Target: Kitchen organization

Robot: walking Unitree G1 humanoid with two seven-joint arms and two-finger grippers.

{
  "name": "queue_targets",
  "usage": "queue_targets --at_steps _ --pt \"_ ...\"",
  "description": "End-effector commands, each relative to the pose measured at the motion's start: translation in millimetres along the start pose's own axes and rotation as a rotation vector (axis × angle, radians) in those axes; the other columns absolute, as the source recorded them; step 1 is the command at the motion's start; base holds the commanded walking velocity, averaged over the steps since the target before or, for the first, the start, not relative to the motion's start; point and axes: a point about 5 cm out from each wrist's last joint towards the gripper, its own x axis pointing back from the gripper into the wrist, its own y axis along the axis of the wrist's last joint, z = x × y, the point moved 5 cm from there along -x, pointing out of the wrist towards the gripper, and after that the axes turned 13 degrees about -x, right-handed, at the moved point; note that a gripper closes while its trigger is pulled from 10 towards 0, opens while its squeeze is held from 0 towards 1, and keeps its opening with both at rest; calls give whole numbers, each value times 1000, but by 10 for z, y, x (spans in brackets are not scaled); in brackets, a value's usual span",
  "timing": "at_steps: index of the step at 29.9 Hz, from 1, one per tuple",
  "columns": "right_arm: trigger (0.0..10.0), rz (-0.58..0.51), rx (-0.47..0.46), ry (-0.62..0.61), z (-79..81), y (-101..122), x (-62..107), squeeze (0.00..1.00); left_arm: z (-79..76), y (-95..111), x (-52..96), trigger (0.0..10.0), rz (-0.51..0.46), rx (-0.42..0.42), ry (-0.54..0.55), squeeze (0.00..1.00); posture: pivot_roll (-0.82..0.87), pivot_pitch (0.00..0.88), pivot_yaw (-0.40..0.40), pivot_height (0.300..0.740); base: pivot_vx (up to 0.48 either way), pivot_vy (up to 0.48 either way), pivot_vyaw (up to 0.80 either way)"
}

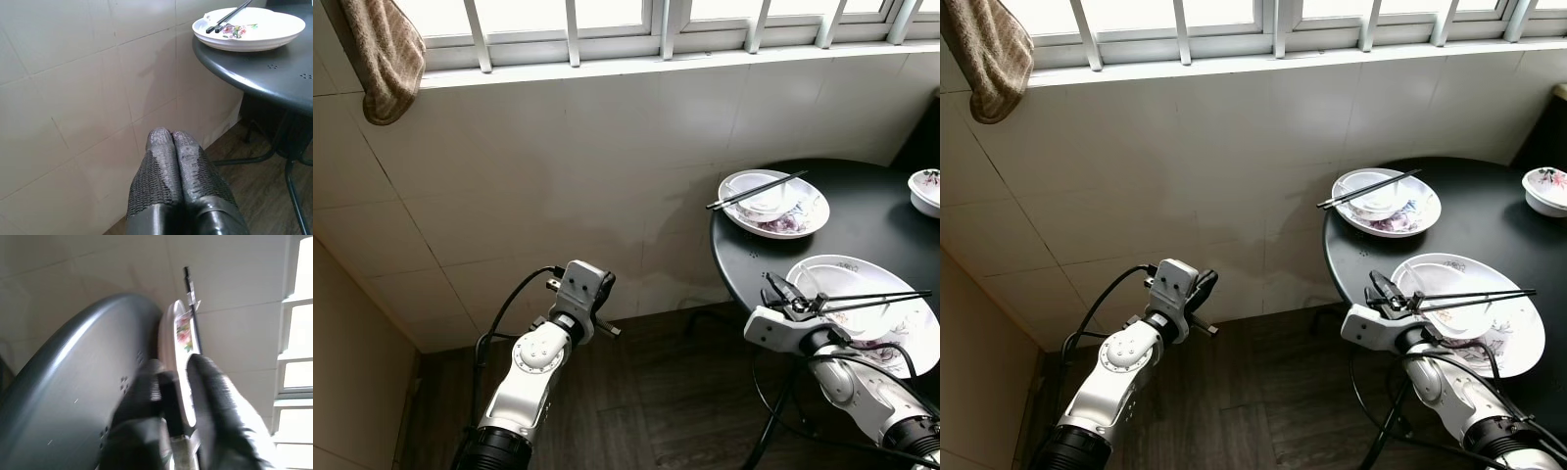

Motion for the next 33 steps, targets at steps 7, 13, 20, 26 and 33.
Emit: queue_targets --at_steps 7,13,20,26,33 --pt "0 -70 22 -44 -113 107 -38 0 -4 -9 6 10000 -1 8 3 0 82 0 -43 740 0 0 0" --pt "0 -66 75 -67 -120 104 -19 0 3 -1 3 10000 -3 12 5 0 79 0 -45 740 0 0 0" --pt "0 -110 132 -108 -249 224 -43 0 14 -8 -8 10000 0 19 3 0 73 0 -39 740 0 0 0" --pt "0 -164 124 -171 -480 425 -92 0 25 -10 -20 10000 2 20 0 0 72 0 -37 740 0 0 0" --pt "0 -267 152 -233 -758 810 -126 0 28 -12 -25 10000 2 27 1 0 69 0 -38 740 0 0 229"
